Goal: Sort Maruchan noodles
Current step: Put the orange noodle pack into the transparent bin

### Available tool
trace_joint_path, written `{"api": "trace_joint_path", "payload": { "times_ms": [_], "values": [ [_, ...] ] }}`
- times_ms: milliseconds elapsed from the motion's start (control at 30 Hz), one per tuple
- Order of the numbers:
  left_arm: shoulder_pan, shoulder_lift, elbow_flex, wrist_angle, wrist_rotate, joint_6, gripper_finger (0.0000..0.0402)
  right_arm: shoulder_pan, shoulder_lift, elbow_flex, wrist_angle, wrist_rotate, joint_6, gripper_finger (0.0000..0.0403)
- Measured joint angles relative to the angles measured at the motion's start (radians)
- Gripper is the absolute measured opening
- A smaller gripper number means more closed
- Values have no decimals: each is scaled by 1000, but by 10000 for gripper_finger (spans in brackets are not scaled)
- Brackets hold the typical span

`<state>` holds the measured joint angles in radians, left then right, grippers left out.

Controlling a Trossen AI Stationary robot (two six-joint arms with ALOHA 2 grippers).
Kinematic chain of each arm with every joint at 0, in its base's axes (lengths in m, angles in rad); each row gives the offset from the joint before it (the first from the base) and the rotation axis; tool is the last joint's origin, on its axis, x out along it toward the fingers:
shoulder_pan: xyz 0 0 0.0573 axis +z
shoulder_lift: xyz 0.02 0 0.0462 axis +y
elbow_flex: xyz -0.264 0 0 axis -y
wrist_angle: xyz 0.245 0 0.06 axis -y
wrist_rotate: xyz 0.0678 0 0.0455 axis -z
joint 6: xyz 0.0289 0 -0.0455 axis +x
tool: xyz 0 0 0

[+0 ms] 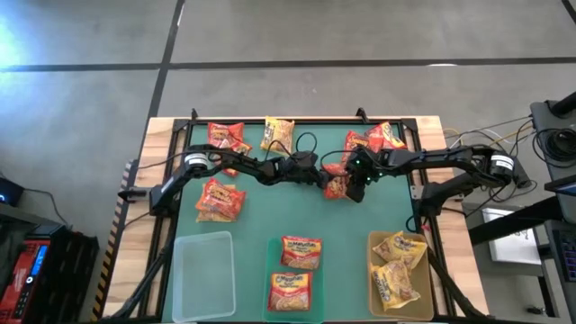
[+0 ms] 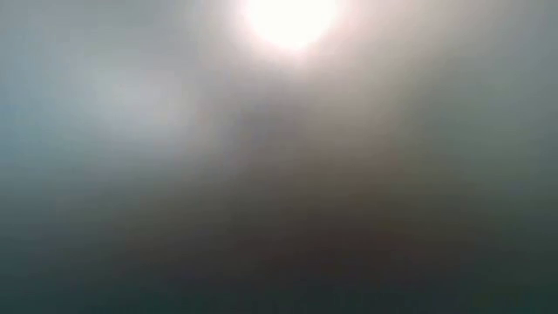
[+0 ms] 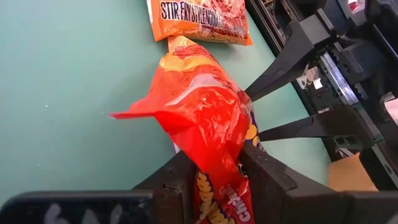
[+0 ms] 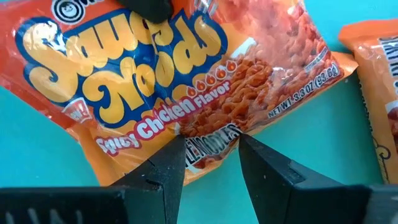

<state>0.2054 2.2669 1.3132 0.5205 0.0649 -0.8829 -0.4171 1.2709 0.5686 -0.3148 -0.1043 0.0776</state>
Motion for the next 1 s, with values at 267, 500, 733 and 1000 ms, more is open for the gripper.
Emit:
{"api": "trace_joint_path", "payload": {
  "times_ms": [267, 500, 733, 1000],
  "values": [
    [0, 0, 0, -9, 41, 14, 87, -1, -4, 27, -82, 2, 0, 139],
    [12, 0, 0, -10, 58, 10, 86, 0, -91, 75, -156, -5, -20, 139],
    [43, -9, -1, -17, 136, 28, 86, 0, -232, 77, -167, 0, -5, 139],
    [66, -39, -3, -17, 255, 118, 76, 0, -325, 75, -167, 1, 17, 139]
  ]
}}
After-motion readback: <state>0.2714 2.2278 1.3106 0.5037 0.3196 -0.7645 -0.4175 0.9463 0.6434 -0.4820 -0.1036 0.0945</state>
